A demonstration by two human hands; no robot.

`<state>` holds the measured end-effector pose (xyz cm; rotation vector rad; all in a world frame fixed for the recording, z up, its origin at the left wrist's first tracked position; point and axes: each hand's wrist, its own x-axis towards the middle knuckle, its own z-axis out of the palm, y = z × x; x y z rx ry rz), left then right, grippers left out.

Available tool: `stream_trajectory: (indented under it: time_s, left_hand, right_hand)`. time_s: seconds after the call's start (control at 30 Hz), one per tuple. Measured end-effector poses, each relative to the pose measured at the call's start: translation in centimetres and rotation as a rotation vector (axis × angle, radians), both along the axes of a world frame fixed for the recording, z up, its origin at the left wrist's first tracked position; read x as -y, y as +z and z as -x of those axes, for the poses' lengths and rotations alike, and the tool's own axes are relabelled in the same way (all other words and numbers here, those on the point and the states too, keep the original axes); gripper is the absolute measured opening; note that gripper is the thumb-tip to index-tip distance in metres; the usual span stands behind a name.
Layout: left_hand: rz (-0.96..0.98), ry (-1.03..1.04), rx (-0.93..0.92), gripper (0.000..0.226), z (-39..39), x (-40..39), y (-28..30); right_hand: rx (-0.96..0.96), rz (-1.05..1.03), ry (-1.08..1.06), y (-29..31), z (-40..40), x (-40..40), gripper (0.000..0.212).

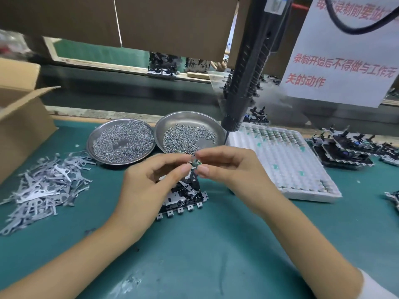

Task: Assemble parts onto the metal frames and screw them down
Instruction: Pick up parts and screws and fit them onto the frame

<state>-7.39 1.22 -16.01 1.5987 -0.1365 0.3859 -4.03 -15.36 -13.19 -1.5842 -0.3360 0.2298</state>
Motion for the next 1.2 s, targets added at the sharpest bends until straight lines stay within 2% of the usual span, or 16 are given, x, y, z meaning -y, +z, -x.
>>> stream_trajectory:
  time_s: [0.13,0.93,1.03,1.2]
  left_hand:
    - [-0.024,-0.023,-0.005,0.02,-0.1,-0.1,-0.1]
    - [-0.06,-0.146,-0.021,0.015,-0.2,-0.6,0.2]
    - [-0.105,-0.139,-0.009,0.015,-0.2,-0.8,0.1]
    - [-0.289,-0.039,0.083,0.024,-0.5,-1.4,0.1]
  right_hand:
    - [0.002,-0.036,-0.08,-1.1,0.1,-0.3,0.02]
    - [0.055,-0.113,-0.078,-2.1,0.4,-0.4,0.017]
    - [0.05,-0.118,-0.073,-2.2,0.5,-0.6,0.017]
    - [0.142,-0.058,-0.039,-2.2,0.7,-0.8,0.02]
